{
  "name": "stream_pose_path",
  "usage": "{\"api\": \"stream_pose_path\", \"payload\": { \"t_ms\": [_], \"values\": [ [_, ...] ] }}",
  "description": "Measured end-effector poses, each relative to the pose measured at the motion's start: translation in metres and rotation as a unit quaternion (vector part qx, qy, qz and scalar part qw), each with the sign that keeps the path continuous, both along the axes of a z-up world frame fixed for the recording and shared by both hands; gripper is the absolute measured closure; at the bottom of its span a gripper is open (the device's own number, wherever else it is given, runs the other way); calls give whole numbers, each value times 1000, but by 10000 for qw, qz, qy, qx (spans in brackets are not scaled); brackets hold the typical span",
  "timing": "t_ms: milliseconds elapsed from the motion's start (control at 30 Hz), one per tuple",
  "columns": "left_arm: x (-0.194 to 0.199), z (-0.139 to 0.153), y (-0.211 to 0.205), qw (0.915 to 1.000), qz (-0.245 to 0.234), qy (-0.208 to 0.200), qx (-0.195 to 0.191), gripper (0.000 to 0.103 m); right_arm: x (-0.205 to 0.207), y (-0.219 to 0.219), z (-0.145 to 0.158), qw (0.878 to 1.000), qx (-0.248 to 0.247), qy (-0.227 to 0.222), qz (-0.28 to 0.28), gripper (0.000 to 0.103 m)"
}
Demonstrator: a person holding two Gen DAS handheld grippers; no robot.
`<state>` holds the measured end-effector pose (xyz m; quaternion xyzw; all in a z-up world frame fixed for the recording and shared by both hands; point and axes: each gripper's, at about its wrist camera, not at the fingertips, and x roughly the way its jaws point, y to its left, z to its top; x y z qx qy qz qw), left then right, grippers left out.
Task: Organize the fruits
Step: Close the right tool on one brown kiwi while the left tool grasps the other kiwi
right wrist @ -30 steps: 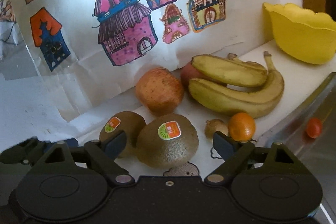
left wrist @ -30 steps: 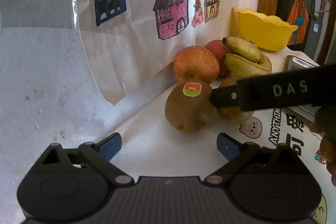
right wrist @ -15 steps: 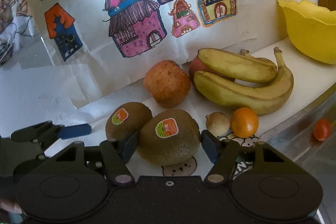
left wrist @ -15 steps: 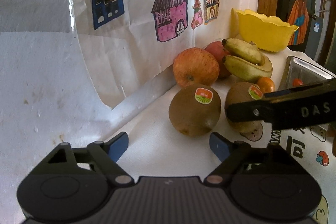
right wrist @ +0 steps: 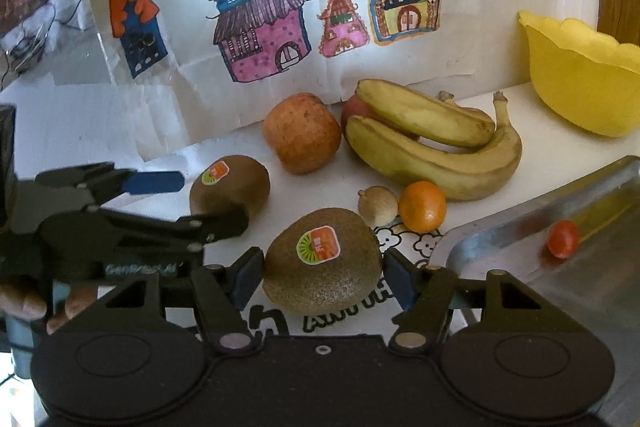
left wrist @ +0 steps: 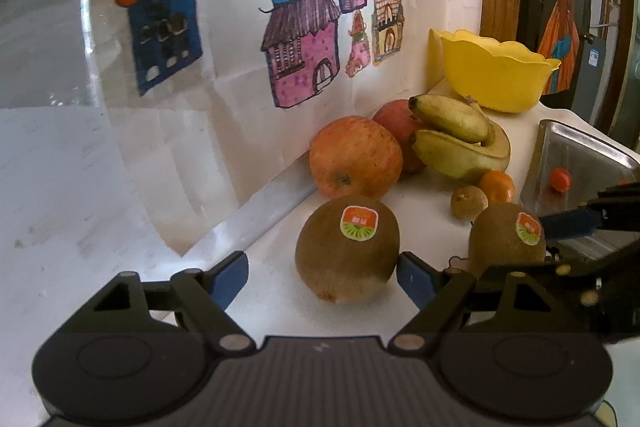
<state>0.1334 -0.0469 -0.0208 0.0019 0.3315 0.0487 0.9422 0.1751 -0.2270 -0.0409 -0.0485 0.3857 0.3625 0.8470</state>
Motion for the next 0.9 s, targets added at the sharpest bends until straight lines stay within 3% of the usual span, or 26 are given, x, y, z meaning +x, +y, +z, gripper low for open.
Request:
{"api": "stream_pose_path", "payload": {
  "t_ms": [267, 700, 767, 900],
  "values": [
    [10, -1, 2, 9999, -98, 25, -8, 18, -6, 10, -13, 9993, -244, -226, 141, 25],
    [20, -5, 4, 9997, -134, 174, -123, 22, 2, 21, -27, 9986, -157, -487, 108, 21],
    [20, -6, 3, 9997, -139, 164, -111, 23, 0, 22, -28, 9981, -176, -580, 124, 22],
    [20, -6, -1, 9995, -242, 151, -124, 36, -6, 24, -30, 9962, -246, -802, 228, 34]
  ]
}}
